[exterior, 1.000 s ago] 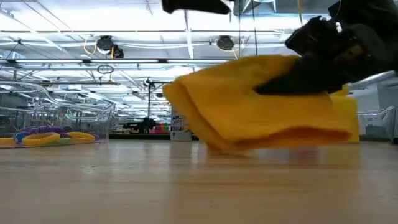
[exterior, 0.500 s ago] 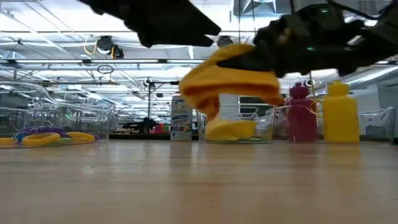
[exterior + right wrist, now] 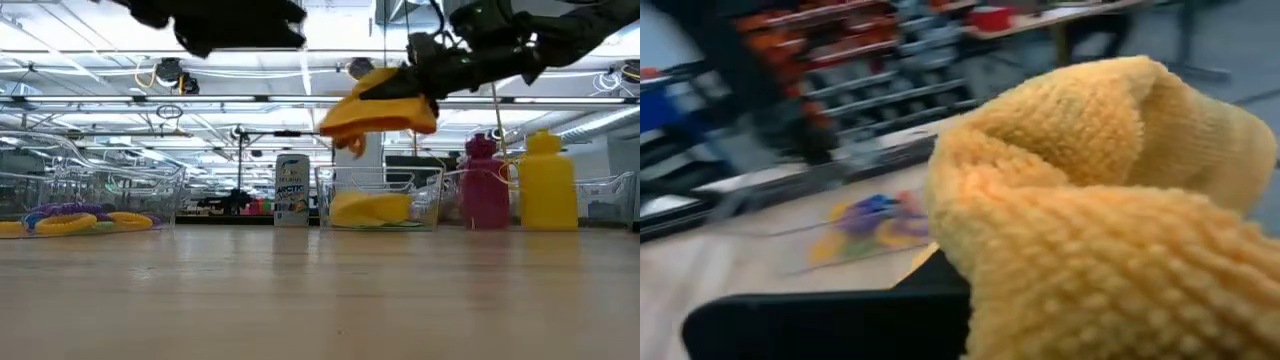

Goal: Pick & Place Sports Items
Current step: Put the orange towel into the top left transparent bin

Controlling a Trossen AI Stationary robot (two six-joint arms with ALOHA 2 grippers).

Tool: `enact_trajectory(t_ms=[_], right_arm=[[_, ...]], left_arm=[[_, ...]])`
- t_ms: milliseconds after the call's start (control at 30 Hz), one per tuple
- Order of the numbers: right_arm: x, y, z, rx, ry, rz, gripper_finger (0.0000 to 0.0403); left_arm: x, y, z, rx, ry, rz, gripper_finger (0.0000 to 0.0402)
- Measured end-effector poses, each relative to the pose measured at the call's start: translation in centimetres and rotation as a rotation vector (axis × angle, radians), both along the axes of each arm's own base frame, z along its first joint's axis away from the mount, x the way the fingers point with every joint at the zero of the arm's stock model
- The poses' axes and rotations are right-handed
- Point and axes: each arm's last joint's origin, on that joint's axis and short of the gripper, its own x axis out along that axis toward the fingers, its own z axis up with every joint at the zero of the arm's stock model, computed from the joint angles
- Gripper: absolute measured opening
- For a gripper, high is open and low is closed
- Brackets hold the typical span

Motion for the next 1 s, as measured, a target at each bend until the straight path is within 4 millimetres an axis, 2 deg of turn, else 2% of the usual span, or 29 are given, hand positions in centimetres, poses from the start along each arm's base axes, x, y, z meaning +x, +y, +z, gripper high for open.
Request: enact_trajectory(t_ms=[200,300,433,667,1000], right_arm=[[-1.8,-3.5,-0.4,0.025,0.039,-0.129,0.0000],[-1.8,-4.7,-1.5,0.039,0.075,-0.132,0.0000],[-1.4,-6.0,-3.1,0.071,0.114,-0.115,0.0000],[-0.1,-7.3,-5.5,0.108,0.109,-0.057,0.0000],[1.2,-7.9,-8.0,0.172,0.109,0.033,0.0000]], left_arm=[[-0.6,-0.3,0.8,0.012,-0.021,-0.015,0.0212],[-0.9,-0.4,1.5,0.004,-0.045,-0.021,0.0212],[-0.9,-0.3,1.4,0.026,-0.036,-0.012,0.0212],[-1.0,-0.4,1.6,0.028,-0.043,-0.018,0.0212],[-1.0,-0.4,1.6,0.027,-0.044,-0.016,0.0212]])
